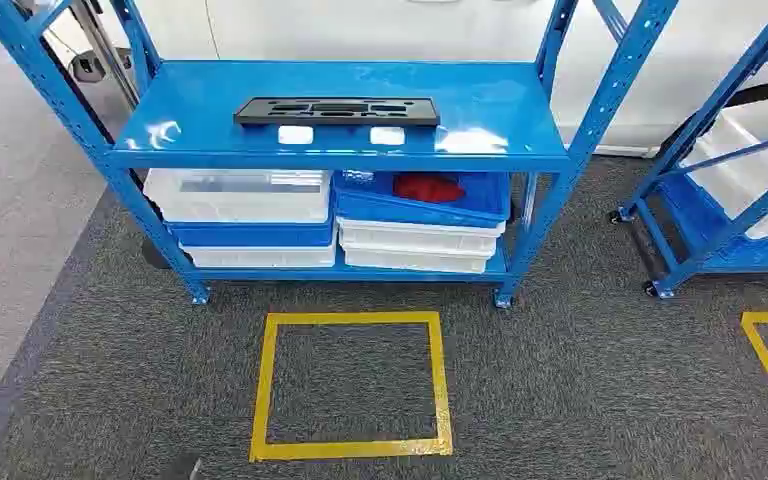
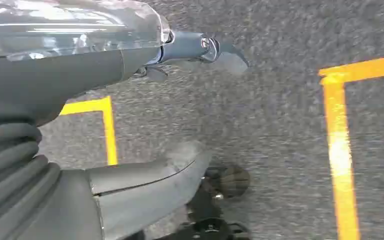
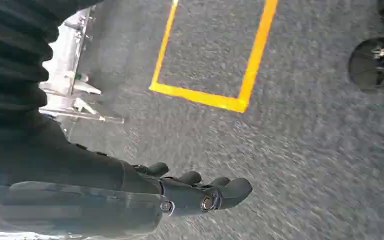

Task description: Take the parts from the cabinet and place them on the table.

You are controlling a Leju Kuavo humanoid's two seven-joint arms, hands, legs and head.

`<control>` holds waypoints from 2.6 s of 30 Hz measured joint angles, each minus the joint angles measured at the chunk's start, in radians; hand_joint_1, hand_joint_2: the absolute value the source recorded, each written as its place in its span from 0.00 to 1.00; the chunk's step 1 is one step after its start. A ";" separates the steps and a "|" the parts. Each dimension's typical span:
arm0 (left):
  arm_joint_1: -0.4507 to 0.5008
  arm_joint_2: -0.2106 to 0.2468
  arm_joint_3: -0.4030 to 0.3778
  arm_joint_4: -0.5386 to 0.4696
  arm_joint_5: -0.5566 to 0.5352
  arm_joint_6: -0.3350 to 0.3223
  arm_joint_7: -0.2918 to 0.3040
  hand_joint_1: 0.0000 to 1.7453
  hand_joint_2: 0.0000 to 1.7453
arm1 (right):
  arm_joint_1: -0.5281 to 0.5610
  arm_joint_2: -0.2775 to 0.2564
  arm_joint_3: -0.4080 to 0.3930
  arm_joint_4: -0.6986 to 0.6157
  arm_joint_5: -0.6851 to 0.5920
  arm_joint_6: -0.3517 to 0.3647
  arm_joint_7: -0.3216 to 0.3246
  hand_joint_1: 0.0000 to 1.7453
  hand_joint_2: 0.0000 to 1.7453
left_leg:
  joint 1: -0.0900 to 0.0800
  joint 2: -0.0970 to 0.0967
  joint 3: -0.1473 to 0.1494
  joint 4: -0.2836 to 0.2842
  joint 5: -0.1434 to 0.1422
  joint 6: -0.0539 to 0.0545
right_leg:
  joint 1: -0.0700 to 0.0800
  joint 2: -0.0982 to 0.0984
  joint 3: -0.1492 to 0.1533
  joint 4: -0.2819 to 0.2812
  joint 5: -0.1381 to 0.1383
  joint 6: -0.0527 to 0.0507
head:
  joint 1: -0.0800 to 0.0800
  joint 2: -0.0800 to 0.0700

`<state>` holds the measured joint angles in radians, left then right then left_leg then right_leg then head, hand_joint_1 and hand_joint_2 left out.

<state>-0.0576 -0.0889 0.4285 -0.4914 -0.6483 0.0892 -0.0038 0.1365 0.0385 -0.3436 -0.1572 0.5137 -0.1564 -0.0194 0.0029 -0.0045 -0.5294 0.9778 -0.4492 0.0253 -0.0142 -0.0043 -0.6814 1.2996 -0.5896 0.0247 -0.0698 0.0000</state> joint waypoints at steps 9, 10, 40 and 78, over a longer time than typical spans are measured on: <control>-0.016 -0.030 0.125 0.065 -0.203 0.013 0.001 0.00 0.00 | -0.106 0.022 -0.047 -0.004 0.214 0.020 -0.049 0.00 0.00 | 0.003 -0.007 -0.014 0.038 -0.024 -0.046 | -0.002 0.002 0.123 -0.287 0.129 -0.043 | 0.000 0.000; -0.020 -0.034 0.135 0.072 -0.221 0.014 0.001 0.00 0.00 | -0.118 0.026 -0.047 -0.006 0.237 0.024 -0.056 0.00 0.00 | 0.003 -0.004 -0.034 0.076 -0.054 -0.051 | -0.002 0.001 0.121 -0.287 0.130 -0.049 | 0.000 0.000; -0.058 -0.093 0.402 0.215 -0.603 0.014 0.035 0.00 0.00 | -0.561 0.048 0.368 -0.409 0.625 -0.027 -0.306 0.00 0.00 | 0.000 -0.002 -0.037 0.056 -0.028 -0.044 | -0.001 -0.003 0.093 -0.283 0.153 -0.042 | 0.000 0.000; -0.059 -0.105 0.582 0.288 -0.719 0.022 0.000 0.00 0.00 | -0.836 -0.108 0.857 -0.787 0.546 -0.349 -0.340 0.00 0.00 | 0.009 -0.001 -0.166 0.195 0.024 -0.055 | -0.001 0.005 0.155 -0.296 0.109 -0.039 | 0.000 0.000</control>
<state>-0.1168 -0.1942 1.0102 -0.2037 -1.3676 0.1114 -0.0038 -0.6998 -0.0694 0.5138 -0.9445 1.0597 -0.5058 -0.3593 0.0123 -0.0057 -0.6953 1.1725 -0.4254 -0.0296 -0.0156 0.0005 -0.5263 1.0037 -0.4810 -0.0144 -0.0702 0.0000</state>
